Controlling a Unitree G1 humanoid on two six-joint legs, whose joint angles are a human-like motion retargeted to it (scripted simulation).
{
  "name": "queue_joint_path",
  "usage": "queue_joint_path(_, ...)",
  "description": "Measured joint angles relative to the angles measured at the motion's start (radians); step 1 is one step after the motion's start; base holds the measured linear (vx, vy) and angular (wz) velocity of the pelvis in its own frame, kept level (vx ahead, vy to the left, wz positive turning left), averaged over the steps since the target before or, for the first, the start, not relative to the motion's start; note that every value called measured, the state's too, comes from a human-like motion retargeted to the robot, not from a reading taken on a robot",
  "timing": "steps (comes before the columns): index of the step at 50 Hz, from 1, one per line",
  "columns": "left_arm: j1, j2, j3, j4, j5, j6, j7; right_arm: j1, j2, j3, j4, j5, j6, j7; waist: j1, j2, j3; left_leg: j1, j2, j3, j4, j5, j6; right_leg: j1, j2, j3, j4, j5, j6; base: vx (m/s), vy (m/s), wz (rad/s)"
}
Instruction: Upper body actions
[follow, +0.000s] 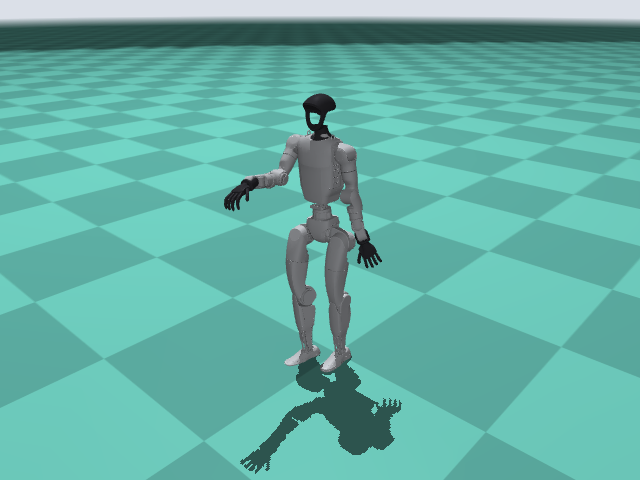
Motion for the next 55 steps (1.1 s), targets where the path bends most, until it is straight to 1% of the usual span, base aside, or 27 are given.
queue_joint_path(2, 0.001, 0.001, -0.004, 0.000, 0.004, 0.000, -0.002, 0.011, -0.012, -0.003, -0.003, 0.053, -0.001, -0.022, 0.000, -0.002, 0.002, 0.001, -0.004, 0.003, -0.002, 0.000, 0.010, -0.006, -0.004, 0.008, 0.005, 0.007, 0.006, -0.03, 0.10, -0.18)
queue_joint_path(4, -0.003, 0.002, -0.008, -0.002, 0.007, 0.000, -0.007, 0.036, -0.030, -0.006, -0.010, 0.109, -0.010, -0.077, 0.001, -0.005, 0.005, -0.001, -0.009, 0.004, -0.003, 0.000, 0.019, -0.017, -0.008, 0.017, 0.016, 0.013, 0.013, -0.07, 0.15, -0.18)
queue_joint_path(6, -0.009, 0.005, -0.011, -0.007, 0.008, -0.002, -0.014, 0.079, -0.051, -0.004, -0.016, 0.178, -0.024, -0.165, 0.001, -0.010, 0.010, -0.008, -0.014, 0.004, -0.004, -0.002, 0.028, -0.034, -0.014, 0.026, 0.031, 0.018, 0.021, -0.09, 0.13, -0.16)
queue_joint_path(9, -0.015, 0.009, -0.014, -0.018, 0.003, -0.009, -0.022, 0.170, -0.076, 0.015, -0.007, 0.310, -0.055, -0.336, -0.006, -0.016, 0.016, -0.023, -0.019, 0.006, -0.005, -0.004, 0.041, -0.062, -0.021, 0.040, 0.052, 0.032, 0.038, -0.12, 0.09, -0.14)
queue_joint_path(12, -0.023, 0.017, -0.018, -0.030, 0.001, -0.016, -0.033, 0.287, -0.088, 0.056, 0.031, 0.470, -0.116, -0.506, -0.013, -0.019, 0.023, -0.045, -0.016, 0.020, -0.007, -0.001, 0.047, -0.092, -0.026, 0.058, 0.076, 0.037, 0.068, -0.15, 0.10, -0.20)
queue_joint_path(15, -0.033, 0.029, -0.026, -0.033, 0.004, -0.018, -0.045, 0.422, -0.102, 0.113, 0.095, 0.615, -0.211, -0.592, -0.028, -0.019, 0.027, -0.067, -0.013, 0.028, -0.009, 0.010, 0.050, -0.107, -0.025, 0.084, 0.094, 0.022, 0.129, -0.19, 0.09, -0.04)
queue_joint_path(17, -0.042, 0.035, -0.032, -0.030, 0.009, -0.015, -0.061, 0.517, -0.111, 0.153, 0.149, 0.656, -0.266, -0.588, -0.035, -0.008, 0.026, -0.078, 0.003, 0.034, -0.012, 0.020, 0.048, -0.101, -0.016, 0.083, 0.123, -0.007, 0.132, -0.13, 0.05, 0.01)
queue_joint_path(19, -0.052, 0.039, -0.037, -0.027, 0.017, -0.011, -0.090, 0.604, -0.122, 0.189, 0.202, 0.646, -0.306, -0.561, -0.035, 0.009, 0.022, -0.090, 0.023, 0.040, -0.013, 0.028, 0.043, -0.087, -0.009, 0.053, 0.174, -0.024, 0.110, -0.14, 0.06, -0.07)
queue_joint_path(23, -0.062, 0.037, -0.034, -0.036, 0.023, -0.014, -0.134, 0.745, -0.157, 0.241, 0.284, 0.558, -0.345, -0.517, -0.023, 0.045, -0.002, -0.118, 0.058, 0.038, -0.011, 0.038, 0.025, -0.054, 0.018, 0.020, 0.314, -0.036, 0.068, -0.14, 0.04, -0.10)
queue_joint_path(26, -0.056, 0.026, -0.026, -0.054, -0.002, -0.022, -0.125, 0.798, -0.182, 0.282, 0.337, 0.516, -0.368, -0.525, -0.009, 0.063, -0.018, -0.132, 0.071, 0.037, -0.009, 0.048, 0.014, -0.020, 0.057, 0.049, 0.409, -0.022, 0.077, -0.16, 0.01, -0.18)
queue_joint_path(28, -0.052, 0.018, -0.024, -0.062, -0.026, -0.029, -0.119, 0.808, -0.202, 0.316, 0.369, 0.500, -0.390, -0.520, -0.007, 0.071, -0.027, -0.142, 0.071, 0.034, -0.008, 0.057, 0.008, 0.008, 0.089, 0.075, 0.447, -0.001, 0.105, -0.18, 0.01, -0.04)
queue_joint_path(30, -0.046, 0.011, -0.027, -0.066, -0.048, -0.035, -0.118, 0.801, -0.221, 0.349, 0.398, 0.484, -0.406, -0.501, -0.014, 0.073, -0.038, -0.153, 0.062, 0.029, -0.008, 0.069, 0.004, 0.040, 0.128, 0.119, 0.452, 0.041, 0.167, -0.26, -0.02, 0.08)
queue_joint_path(32, -0.042, 0.005, -0.030, -0.067, -0.064, -0.041, -0.122, 0.771, -0.237, 0.389, 0.428, 0.464, -0.416, -0.479, -0.018, 0.069, -0.051, -0.172, 0.049, 0.032, -0.008, 0.083, -0.001, 0.072, 0.145, 0.146, 0.428, 0.106, 0.234, -0.27, -0.02, 0.03)
queue_joint_path(33, -0.040, 0.002, -0.032, -0.068, -0.069, -0.044, -0.124, 0.752, -0.242, 0.409, 0.441, 0.449, -0.419, -0.469, -0.020, 0.066, -0.057, -0.183, 0.039, 0.032, -0.007, 0.090, -0.004, 0.086, 0.152, 0.162, 0.405, 0.147, 0.254, -0.26, -0.01, 0.00)
queue_joint_path(34, -0.039, -0.001, -0.034, -0.069, -0.071, -0.047, -0.125, 0.731, -0.246, 0.426, 0.453, 0.431, -0.420, -0.462, -0.022, 0.063, -0.060, -0.193, 0.032, 0.032, -0.007, 0.098, -0.009, 0.097, 0.156, 0.178, 0.373, 0.164, 0.240, -0.25, 0.00, -0.01)
queue_joint_path(36, -0.035, -0.006, -0.038, -0.073, -0.070, -0.052, -0.125, 0.695, -0.251, 0.451, 0.472, 0.391, -0.415, -0.458, -0.022, 0.057, -0.066, -0.214, 0.016, 0.038, -0.008, 0.113, -0.022, 0.117, 0.155, 0.210, 0.284, 0.173, 0.190, -0.36, -0.03, -0.15)
queue_joint_path(37, -0.034, -0.008, -0.040, -0.075, -0.067, -0.055, -0.123, 0.678, -0.250, 0.456, 0.481, 0.370, -0.408, -0.461, -0.018, 0.054, -0.068, -0.226, 0.010, 0.042, -0.009, 0.121, -0.031, 0.127, 0.152, 0.220, 0.240, 0.160, 0.166, -0.47, -0.06, -0.28)
queue_joint_path(40, -0.041, -0.006, -0.045, -0.087, -0.044, -0.064, -0.114, 0.620, -0.220, 0.432, 0.525, 0.308, -0.377, -0.484, -0.013, 0.059, -0.055, -0.269, 0.007, 0.028, -0.004, 0.143, -0.068, 0.139, 0.160, 0.203, 0.170, 0.018, 0.071, -0.60, -0.13, -0.08)
queue_joint_path(42, -0.045, -0.005, -0.051, -0.091, -0.032, -0.065, -0.097, 0.597, -0.196, 0.400, 0.557, 0.293, -0.357, -0.502, -0.006, 0.064, -0.042, -0.290, 0.017, 0.049, -0.012, 0.142, -0.108, 0.150, 0.151, 0.152, 0.112, -0.039, 0.032, -0.51, -0.09, -0.01)
queue_joint_path(43, -0.047, -0.004, -0.054, -0.092, -0.030, -0.064, -0.086, 0.587, -0.182, 0.381, 0.576, 0.289, -0.346, -0.511, -0.002, 0.067, -0.033, -0.297, 0.022, 0.060, -0.018, 0.132, -0.128, 0.152, 0.153, 0.140, 0.090, -0.061, 0.020, -0.52, -0.08, 0.07)
queue_joint_path(44, -0.049, -0.004, -0.056, -0.092, -0.034, -0.066, -0.074, 0.578, -0.170, 0.362, 0.594, 0.289, -0.333, -0.520, -0.004, 0.069, -0.022, -0.300, 0.022, 0.063, -0.025, 0.115, -0.133, 0.149, 0.159, 0.145, 0.075, -0.077, 0.009, -0.53, -0.07, 0.24)
queue_joint_path(46, -0.050, -0.006, -0.057, -0.087, -0.059, -0.080, -0.045, 0.564, -0.148, 0.323, 0.633, 0.293, -0.305, -0.535, -0.008, 0.069, -0.001, -0.305, 0.017, 0.069, -0.039, 0.074, -0.128, 0.139, 0.168, 0.160, 0.054, -0.097, -0.012, -0.51, -0.02, 0.32)
queue_joint_path(49, -0.044, -0.010, -0.049, -0.073, -0.140, -0.126, 0.000, 0.555, -0.123, 0.271, 0.693, 0.311, -0.262, -0.555, -0.013, 0.062, 0.026, -0.310, 0.008, 0.102, -0.051, 0.029, -0.111, 0.124, 0.162, 0.155, 0.032, -0.100, -0.040, -0.47, 0.01, 0.33)
queue_joint_path(50, -0.042, -0.012, -0.046, -0.067, -0.168, -0.139, 0.014, 0.555, -0.117, 0.257, 0.712, 0.320, -0.250, -0.561, -0.016, 0.059, 0.033, -0.313, 0.002, 0.104, -0.052, 0.021, -0.104, 0.120, 0.157, 0.149, 0.026, -0.098, -0.046, -0.46, 0.01, 0.45)
queue_joint_path(52, -0.039, -0.014, -0.034, -0.049, -0.223, -0.153, 0.031, 0.568, -0.111, 0.218, 0.761, 0.345, -0.222, -0.574, -0.015, 0.058, 0.048, -0.316, -0.015, 0.060, -0.037, 0.036, -0.131, 0.113, 0.155, 0.133, 0.010, -0.084, -0.053, -0.39, 0.03, 0.49)
queue_joint_path(55, -0.036, -0.016, -0.015, -0.024, -0.254, -0.156, 0.031, 0.596, -0.112, 0.161, 0.842, 0.383, -0.190, -0.586, -0.005, 0.046, 0.056, -0.304, -0.024, 0.053, 0.022, 0.043, -0.126, 0.099, 0.135, 0.109, -0.009, -0.062, -0.055, -0.35, 0.04, 0.46)
